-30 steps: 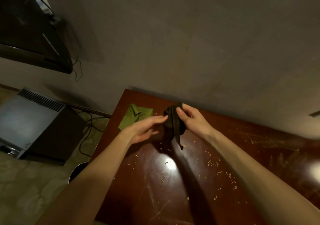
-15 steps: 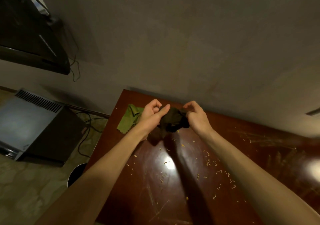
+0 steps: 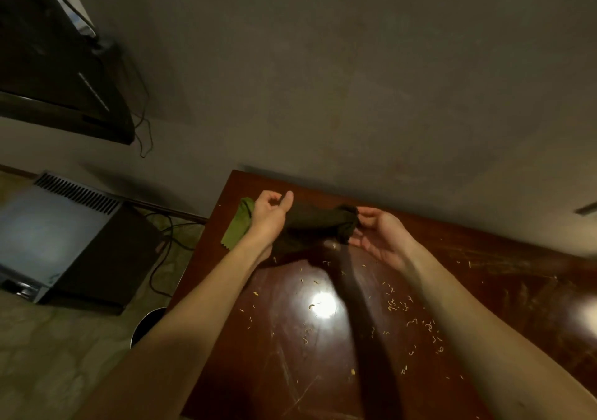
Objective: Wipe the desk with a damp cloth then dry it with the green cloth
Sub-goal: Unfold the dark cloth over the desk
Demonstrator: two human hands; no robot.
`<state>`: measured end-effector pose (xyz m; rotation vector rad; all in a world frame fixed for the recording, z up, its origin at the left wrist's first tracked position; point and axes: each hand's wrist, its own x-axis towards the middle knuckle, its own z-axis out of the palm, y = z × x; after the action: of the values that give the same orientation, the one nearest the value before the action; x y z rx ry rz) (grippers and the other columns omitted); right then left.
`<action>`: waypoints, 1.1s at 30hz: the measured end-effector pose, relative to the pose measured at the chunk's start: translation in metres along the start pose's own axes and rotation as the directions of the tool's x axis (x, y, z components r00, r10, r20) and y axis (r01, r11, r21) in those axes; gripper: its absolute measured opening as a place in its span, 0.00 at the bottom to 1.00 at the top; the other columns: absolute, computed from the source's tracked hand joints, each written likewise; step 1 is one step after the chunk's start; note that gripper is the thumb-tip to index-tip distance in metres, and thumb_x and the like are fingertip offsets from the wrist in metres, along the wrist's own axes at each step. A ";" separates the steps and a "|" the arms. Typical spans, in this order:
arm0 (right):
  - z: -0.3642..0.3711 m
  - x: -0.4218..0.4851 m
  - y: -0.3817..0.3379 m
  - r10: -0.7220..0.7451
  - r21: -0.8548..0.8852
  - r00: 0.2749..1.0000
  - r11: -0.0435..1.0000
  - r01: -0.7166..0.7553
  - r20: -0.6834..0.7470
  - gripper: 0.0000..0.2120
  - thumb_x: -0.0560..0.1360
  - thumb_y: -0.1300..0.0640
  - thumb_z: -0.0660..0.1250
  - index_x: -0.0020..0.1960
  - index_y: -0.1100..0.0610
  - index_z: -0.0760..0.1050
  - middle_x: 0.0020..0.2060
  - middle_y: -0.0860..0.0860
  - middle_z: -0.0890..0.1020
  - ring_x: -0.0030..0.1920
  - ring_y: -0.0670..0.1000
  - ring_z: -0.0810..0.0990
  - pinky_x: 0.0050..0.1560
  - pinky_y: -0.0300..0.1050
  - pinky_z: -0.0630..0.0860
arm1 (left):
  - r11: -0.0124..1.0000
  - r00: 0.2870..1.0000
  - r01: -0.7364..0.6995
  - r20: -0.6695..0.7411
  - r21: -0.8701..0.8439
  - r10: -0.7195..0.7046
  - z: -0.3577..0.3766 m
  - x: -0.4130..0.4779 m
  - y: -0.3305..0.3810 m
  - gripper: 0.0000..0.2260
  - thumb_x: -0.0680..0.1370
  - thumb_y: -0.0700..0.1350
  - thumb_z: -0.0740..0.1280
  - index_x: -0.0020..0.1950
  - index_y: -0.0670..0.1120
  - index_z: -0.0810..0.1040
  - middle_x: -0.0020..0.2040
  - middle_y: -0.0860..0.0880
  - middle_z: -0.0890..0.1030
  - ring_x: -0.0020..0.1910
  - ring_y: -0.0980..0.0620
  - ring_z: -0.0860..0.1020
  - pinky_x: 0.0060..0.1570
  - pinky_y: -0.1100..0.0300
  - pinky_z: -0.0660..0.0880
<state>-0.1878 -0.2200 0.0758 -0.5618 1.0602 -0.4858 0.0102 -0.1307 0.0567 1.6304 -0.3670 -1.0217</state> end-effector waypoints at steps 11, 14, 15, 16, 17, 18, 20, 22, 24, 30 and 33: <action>0.004 0.014 0.032 -0.370 -0.886 0.904 0.316 0.339 0.214 0.14 0.75 0.53 0.76 0.41 0.59 0.74 0.43 0.52 0.75 0.44 0.49 0.75 0.42 0.44 0.69 | 0.975 0.992 -0.100 0.096 0.197 0.083 -0.019 0.018 -0.022 0.06 0.83 0.43 0.68 0.59 0.44 0.78 0.43 0.37 0.83 0.34 0.48 0.79 0.31 0.59 0.73; 0.016 0.019 0.035 -0.434 -0.798 0.876 0.440 0.411 0.212 0.15 0.78 0.52 0.71 0.44 0.60 0.70 0.38 0.56 0.75 0.41 0.56 0.76 0.44 0.55 0.73 | 0.968 0.996 -0.041 -0.070 0.246 0.060 -0.037 0.042 -0.039 0.03 0.85 0.45 0.65 0.57 0.48 0.77 0.46 0.43 0.84 0.33 0.52 0.79 0.32 0.56 0.75; 0.019 0.022 0.035 -0.462 -0.795 0.862 0.433 0.425 0.210 0.14 0.79 0.52 0.70 0.44 0.60 0.69 0.37 0.56 0.75 0.40 0.57 0.76 0.44 0.56 0.73 | 0.918 0.991 -0.045 -0.101 0.394 0.092 -0.046 0.051 -0.047 0.05 0.85 0.46 0.65 0.60 0.50 0.76 0.50 0.44 0.84 0.38 0.50 0.82 0.38 0.53 0.77; 0.020 0.024 0.034 -0.490 -0.796 0.847 0.418 0.437 0.208 0.14 0.79 0.53 0.70 0.43 0.59 0.68 0.35 0.53 0.74 0.39 0.55 0.75 0.44 0.54 0.73 | 0.797 0.987 -0.056 -0.088 0.602 0.136 -0.056 0.058 -0.055 0.10 0.84 0.48 0.66 0.65 0.52 0.74 0.55 0.45 0.83 0.47 0.47 0.83 0.45 0.51 0.79; 0.022 0.027 0.034 -0.524 -0.790 0.827 0.410 0.456 0.205 0.14 0.79 0.55 0.70 0.43 0.59 0.67 0.34 0.51 0.72 0.37 0.51 0.73 0.42 0.51 0.71 | 0.621 0.986 -0.060 -0.052 0.782 0.161 -0.067 0.065 -0.064 0.17 0.82 0.51 0.68 0.70 0.54 0.70 0.61 0.47 0.80 0.55 0.45 0.81 0.51 0.48 0.79; 0.023 0.029 0.035 -0.558 -0.777 0.806 0.414 0.475 0.196 0.14 0.79 0.56 0.70 0.42 0.59 0.66 0.34 0.48 0.71 0.36 0.48 0.71 0.41 0.48 0.69 | 0.467 0.986 -0.075 -0.005 0.881 0.167 -0.076 0.071 -0.074 0.25 0.81 0.53 0.70 0.75 0.55 0.65 0.66 0.47 0.76 0.61 0.43 0.78 0.55 0.45 0.79; 0.025 0.031 0.037 -0.614 -0.724 0.774 0.463 0.512 0.155 0.14 0.80 0.57 0.70 0.42 0.59 0.66 0.33 0.46 0.69 0.36 0.46 0.69 0.40 0.45 0.67 | 0.263 0.988 -0.122 0.092 0.957 0.121 -0.086 0.082 -0.093 0.39 0.78 0.54 0.73 0.82 0.54 0.54 0.75 0.47 0.69 0.69 0.42 0.73 0.62 0.41 0.77; 0.027 0.033 0.041 -0.658 -0.674 0.745 0.503 0.542 0.108 0.16 0.80 0.57 0.70 0.42 0.61 0.65 0.33 0.49 0.68 0.36 0.47 0.68 0.39 0.46 0.66 | 0.151 0.987 -0.158 0.150 0.976 0.062 -0.087 0.091 -0.109 0.45 0.78 0.54 0.74 0.85 0.53 0.47 0.78 0.47 0.67 0.72 0.42 0.71 0.65 0.40 0.75; 0.028 0.034 0.046 -0.695 -0.628 0.715 0.525 0.574 0.072 0.17 0.80 0.56 0.70 0.42 0.63 0.64 0.34 0.57 0.68 0.36 0.55 0.68 0.39 0.49 0.66 | 0.076 0.983 -0.170 0.164 0.982 0.076 -0.083 0.097 -0.124 0.45 0.79 0.54 0.73 0.85 0.52 0.45 0.76 0.46 0.69 0.71 0.43 0.72 0.65 0.42 0.76; 0.024 0.031 0.053 -0.725 -0.604 0.689 0.552 0.574 -0.007 0.18 0.79 0.56 0.70 0.42 0.65 0.64 0.36 0.62 0.68 0.36 0.55 0.67 0.38 0.52 0.67 | 0.162 0.958 -0.143 0.095 0.976 0.271 -0.073 0.102 -0.142 0.18 0.84 0.46 0.65 0.73 0.53 0.67 0.65 0.44 0.73 0.57 0.44 0.78 0.51 0.45 0.82; 0.016 0.020 0.052 -0.727 -0.602 0.687 0.558 0.571 -0.021 0.18 0.79 0.57 0.70 0.41 0.64 0.63 0.34 0.59 0.67 0.35 0.50 0.66 0.38 0.47 0.65 | 0.423 0.927 -0.157 -0.014 0.892 0.374 -0.069 0.095 -0.139 0.09 0.85 0.45 0.62 0.65 0.51 0.69 0.61 0.46 0.73 0.46 0.47 0.79 0.44 0.47 0.83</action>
<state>-0.1596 -0.1896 0.0357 -1.4974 1.2406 -0.9494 0.0807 -0.1072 -0.1087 2.4788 -1.1288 -0.3383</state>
